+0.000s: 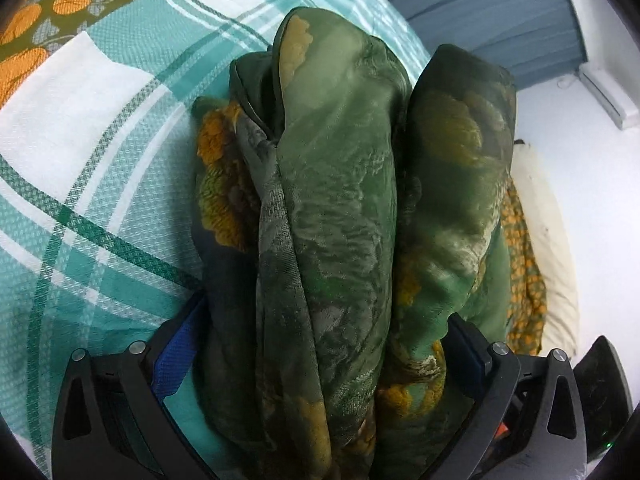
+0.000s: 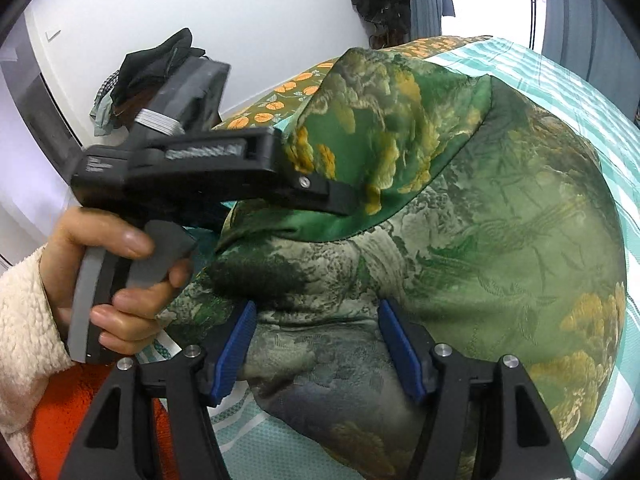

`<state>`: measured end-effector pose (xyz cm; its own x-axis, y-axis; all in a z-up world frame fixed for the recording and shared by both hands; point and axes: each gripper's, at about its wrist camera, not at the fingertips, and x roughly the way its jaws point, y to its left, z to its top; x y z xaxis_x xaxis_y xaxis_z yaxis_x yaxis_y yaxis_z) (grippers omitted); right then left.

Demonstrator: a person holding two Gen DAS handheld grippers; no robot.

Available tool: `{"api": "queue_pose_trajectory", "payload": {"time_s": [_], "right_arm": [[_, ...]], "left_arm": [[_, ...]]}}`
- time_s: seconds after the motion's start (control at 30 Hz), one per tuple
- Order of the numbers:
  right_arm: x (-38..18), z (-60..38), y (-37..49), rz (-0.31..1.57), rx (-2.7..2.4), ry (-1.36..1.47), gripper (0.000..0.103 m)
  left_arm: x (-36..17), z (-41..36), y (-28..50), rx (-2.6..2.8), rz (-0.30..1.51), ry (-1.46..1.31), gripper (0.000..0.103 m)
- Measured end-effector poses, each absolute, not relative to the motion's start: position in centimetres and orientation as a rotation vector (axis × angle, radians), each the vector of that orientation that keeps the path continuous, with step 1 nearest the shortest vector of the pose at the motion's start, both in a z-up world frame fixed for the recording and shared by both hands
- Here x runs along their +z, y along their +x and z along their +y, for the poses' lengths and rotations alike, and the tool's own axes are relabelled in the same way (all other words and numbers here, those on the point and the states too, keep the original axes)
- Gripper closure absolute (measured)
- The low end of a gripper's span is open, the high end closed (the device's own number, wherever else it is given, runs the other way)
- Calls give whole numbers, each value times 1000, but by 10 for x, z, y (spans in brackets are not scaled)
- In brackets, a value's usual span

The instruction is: Fold large clothes

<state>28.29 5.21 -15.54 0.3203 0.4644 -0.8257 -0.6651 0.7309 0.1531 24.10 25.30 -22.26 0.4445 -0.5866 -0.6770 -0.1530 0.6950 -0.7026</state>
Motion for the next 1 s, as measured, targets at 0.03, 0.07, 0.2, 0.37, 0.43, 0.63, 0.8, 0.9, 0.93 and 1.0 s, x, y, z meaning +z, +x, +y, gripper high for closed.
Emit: {"api": "queue_pose_trajectory", "payload": {"time_s": [0.03, 0.07, 0.2, 0.37, 0.43, 0.63, 0.8, 0.9, 0.93, 1.0], "right_arm": [[-155, 50, 279, 998, 749, -226, 37], [-155, 49, 279, 1000, 751, -226, 37], [-154, 47, 278, 994, 760, -237, 37], [-159, 47, 281, 990, 746, -223, 37], [-153, 41, 282, 991, 740, -204, 37], [-106, -47, 285, 919, 679, 66, 38], [-142, -166, 312, 1048, 504, 380, 36], [-168, -189, 322, 1097, 576, 528, 36], [-174, -188, 325, 1106, 596, 544, 36], [-189, -182, 342, 1130, 673, 617, 36]], "left_arm": [[-221, 252, 243, -319, 1123, -790, 0], [-219, 253, 247, -342, 1161, -792, 0], [-226, 263, 259, -404, 1164, -876, 0], [-232, 231, 280, -424, 1182, -884, 0], [-231, 232, 282, -426, 1186, -890, 6], [-232, 246, 276, -463, 1180, -903, 23], [-222, 238, 266, -470, 1185, -893, 22], [-228, 240, 267, -472, 1198, -886, 21], [-228, 240, 272, -471, 1201, -885, 20], [-228, 239, 276, -468, 1209, -884, 19]]}}
